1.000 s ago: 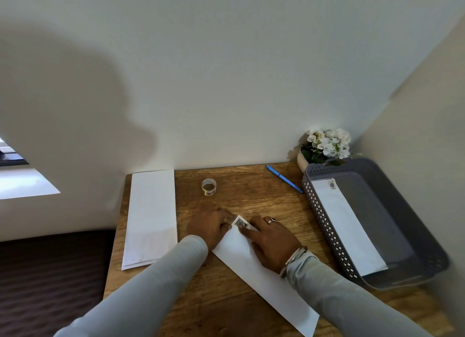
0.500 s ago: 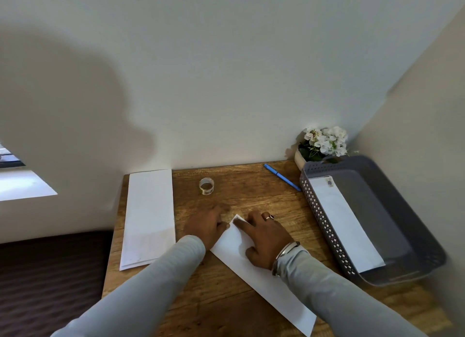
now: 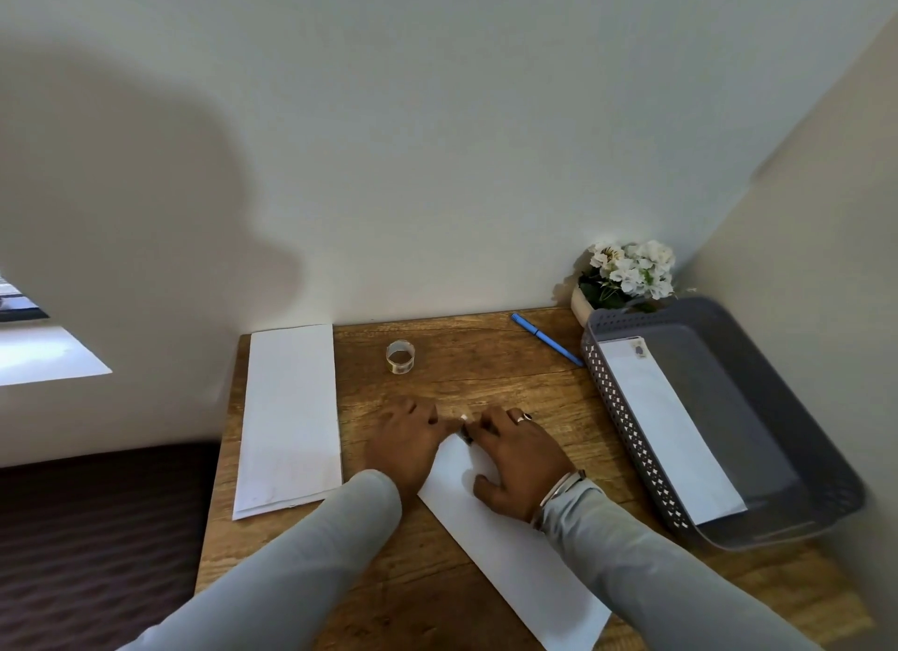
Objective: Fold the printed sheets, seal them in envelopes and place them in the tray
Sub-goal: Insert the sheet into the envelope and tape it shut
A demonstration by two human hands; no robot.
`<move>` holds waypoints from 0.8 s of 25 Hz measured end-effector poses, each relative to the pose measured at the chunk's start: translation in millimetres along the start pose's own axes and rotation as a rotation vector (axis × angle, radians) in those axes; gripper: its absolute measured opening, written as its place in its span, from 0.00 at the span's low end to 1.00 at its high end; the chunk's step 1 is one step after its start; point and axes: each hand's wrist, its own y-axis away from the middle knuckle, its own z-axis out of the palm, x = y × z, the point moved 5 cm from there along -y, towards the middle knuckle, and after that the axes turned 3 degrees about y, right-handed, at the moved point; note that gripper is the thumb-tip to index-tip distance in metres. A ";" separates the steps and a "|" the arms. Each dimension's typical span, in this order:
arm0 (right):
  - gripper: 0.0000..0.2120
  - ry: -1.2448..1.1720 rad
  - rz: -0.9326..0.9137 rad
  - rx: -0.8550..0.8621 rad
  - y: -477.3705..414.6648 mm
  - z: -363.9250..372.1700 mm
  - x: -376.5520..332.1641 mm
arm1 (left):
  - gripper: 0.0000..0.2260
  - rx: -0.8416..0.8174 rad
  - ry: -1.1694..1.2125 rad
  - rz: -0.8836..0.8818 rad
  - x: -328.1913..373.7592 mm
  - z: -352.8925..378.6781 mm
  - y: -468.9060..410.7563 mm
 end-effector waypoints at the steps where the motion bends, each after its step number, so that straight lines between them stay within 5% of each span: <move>1: 0.31 0.000 -0.009 0.001 1.8 -0.5 1.5 | 0.21 -0.007 -0.030 0.013 0.8 0.2 0.0; 14: 0.32 0.003 0.021 0.007 12.8 -0.8 -1.1 | 0.19 0.024 -0.009 0.038 1.4 -1.9 -0.7; 20: 0.30 0.015 -0.024 -0.003 14.1 2.4 -0.7 | 0.13 0.126 0.339 -0.074 -11.5 -10.4 3.3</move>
